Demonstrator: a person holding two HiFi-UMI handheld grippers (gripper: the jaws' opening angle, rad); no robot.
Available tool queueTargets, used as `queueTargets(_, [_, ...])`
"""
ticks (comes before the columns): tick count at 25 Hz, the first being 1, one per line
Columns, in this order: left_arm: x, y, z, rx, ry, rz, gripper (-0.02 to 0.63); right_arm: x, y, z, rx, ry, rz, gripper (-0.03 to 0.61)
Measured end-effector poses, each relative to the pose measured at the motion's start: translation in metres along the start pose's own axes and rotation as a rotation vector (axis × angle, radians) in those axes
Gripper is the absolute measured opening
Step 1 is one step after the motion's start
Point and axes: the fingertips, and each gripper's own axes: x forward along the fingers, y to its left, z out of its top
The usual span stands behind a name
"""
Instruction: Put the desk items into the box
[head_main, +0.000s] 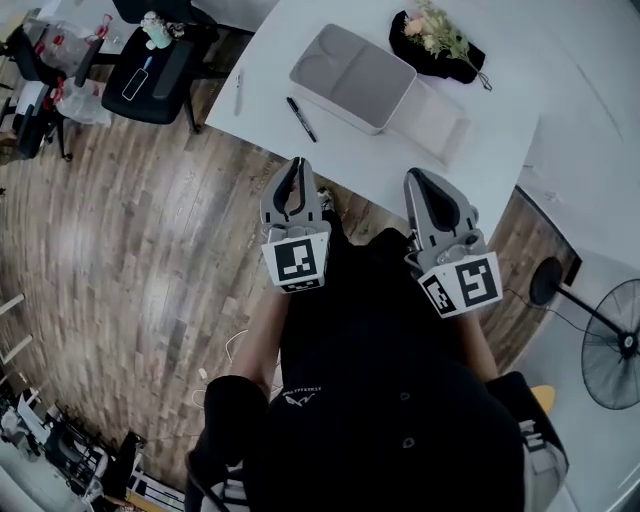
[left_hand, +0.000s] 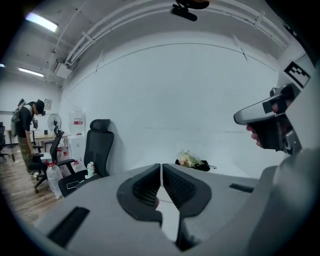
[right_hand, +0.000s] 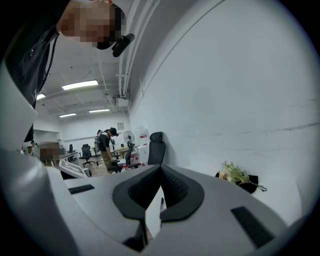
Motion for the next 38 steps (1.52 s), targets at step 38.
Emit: queueTargets(38, [0.182, 0.052, -0.226, -0.282, 0.575, 0.199, 0.112, 0.074, -0.072, -0.066, 0.092, 0.236, -0.054, 0.0])
